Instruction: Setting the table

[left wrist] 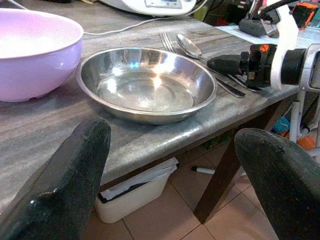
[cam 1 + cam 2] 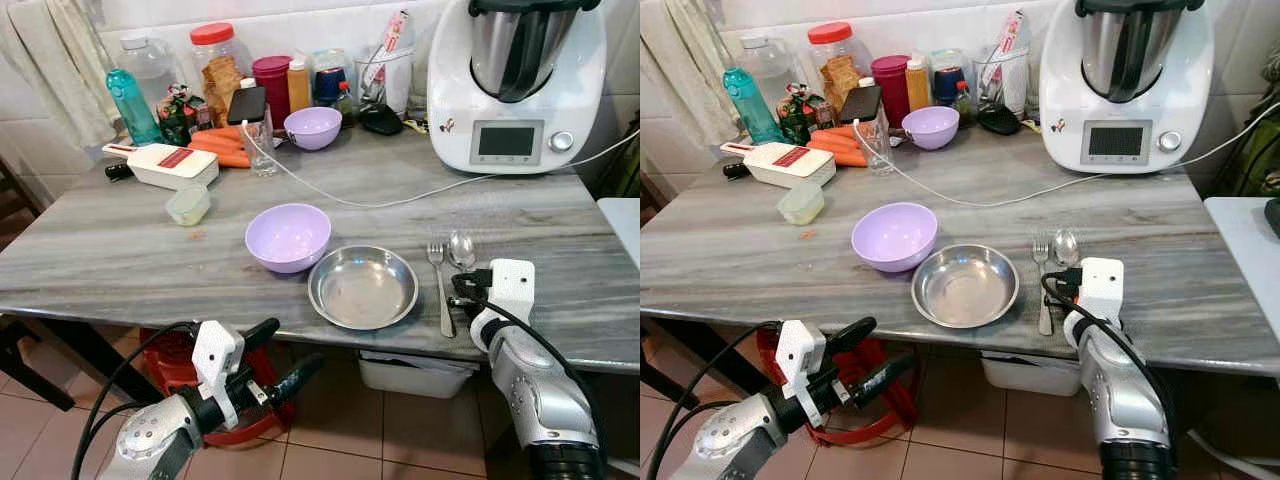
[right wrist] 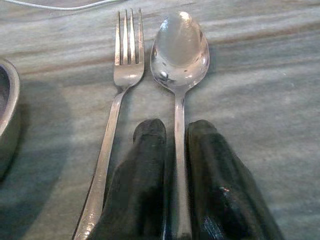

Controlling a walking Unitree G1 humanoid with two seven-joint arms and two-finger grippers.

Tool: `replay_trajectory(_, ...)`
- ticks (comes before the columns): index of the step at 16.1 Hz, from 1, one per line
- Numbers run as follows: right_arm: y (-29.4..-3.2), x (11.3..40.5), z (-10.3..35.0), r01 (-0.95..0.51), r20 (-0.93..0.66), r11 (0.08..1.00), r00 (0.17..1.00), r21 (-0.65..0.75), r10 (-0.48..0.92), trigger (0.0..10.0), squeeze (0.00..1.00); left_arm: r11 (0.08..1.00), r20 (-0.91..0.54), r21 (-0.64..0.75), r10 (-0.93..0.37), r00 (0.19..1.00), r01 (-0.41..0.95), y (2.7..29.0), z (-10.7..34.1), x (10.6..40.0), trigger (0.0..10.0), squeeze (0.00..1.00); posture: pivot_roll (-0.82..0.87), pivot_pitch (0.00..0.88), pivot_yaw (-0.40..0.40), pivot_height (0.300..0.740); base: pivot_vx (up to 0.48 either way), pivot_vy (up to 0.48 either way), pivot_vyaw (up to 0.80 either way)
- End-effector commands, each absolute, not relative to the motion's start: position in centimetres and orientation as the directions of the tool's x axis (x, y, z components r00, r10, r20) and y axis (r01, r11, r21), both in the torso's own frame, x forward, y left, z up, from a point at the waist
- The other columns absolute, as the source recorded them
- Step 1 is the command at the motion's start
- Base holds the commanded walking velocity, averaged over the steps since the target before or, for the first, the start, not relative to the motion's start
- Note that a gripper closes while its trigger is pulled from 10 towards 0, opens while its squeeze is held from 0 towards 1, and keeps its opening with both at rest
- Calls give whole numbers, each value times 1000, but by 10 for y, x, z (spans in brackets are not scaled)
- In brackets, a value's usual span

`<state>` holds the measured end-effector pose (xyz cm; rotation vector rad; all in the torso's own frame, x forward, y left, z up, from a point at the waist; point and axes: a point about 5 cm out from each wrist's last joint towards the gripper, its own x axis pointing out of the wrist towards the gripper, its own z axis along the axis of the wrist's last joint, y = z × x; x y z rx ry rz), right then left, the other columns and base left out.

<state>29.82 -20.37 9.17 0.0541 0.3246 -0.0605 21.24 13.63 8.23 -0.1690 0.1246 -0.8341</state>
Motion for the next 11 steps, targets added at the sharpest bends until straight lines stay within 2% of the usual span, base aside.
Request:
replay_trajectory(1, -202, 298, 86, 69, -351, 996, 935, 51, -47, 10000, 1000, 650, -50, -185, -755, 653, 737, 138, 84, 214, 10000, 0, -50, 0, 119, 740, 0, 0, 0)
replay_trajectory(7, -204, 300, 93, 73, -326, 996, 944, 50, -53, 10000, 1000, 641, -46, -187, -762, 646, 744, 137, 84, 216, 10000, 0, -52, 0, 120, 740, 0, 0, 0)
replay_trajectory(11, -204, 303, 118, 78, -213, 996, 975, 39, -68, 10000, 1000, 643, -42, -181, -761, 648, 744, 137, 86, 218, 10000, 0, -54, 0, 122, 740, 0, 0, 0)
